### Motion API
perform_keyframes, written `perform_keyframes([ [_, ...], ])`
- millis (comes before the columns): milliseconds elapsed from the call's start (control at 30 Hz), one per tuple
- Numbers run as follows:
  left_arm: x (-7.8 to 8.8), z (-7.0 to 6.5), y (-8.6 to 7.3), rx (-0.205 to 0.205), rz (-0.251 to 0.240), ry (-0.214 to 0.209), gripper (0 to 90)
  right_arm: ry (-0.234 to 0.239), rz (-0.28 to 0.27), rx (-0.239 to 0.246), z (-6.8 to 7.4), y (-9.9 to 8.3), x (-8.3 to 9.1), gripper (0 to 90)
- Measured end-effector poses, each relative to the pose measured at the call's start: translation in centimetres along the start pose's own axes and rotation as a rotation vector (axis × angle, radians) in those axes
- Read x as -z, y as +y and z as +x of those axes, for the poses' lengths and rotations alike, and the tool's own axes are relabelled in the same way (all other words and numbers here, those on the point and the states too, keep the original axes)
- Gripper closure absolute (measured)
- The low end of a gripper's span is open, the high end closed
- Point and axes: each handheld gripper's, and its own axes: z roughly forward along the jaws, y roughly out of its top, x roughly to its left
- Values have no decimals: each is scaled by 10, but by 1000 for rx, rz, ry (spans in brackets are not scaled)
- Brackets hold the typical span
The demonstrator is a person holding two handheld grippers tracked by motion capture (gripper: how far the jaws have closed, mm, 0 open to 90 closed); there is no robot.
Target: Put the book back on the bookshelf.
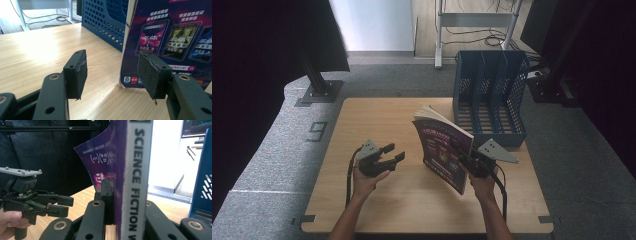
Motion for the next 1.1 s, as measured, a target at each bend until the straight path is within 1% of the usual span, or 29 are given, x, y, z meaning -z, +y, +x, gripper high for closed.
perform_keyframes([
  [267, 1, 2, -1, 1, 8, 3, 412, -9, -11, -8, -2, 1, 2, 814],
  [467, 4, 4, -1, 10, 1, 5, 412, -12, -16, -9, -3, 3, 2, 814],
  [633, 5, 7, -1, 20, -3, 7, 413, -17, -22, -3, -3, 8, 1, 814],
  [800, 5, 7, -1, 18, 2, 5, 413, -29, -39, -21, -8, 17, 1, 814],
  [1100, 4, 6, -3, 20, 11, 0, 413, -53, -65, -28, -12, 31, 1, 814],
])
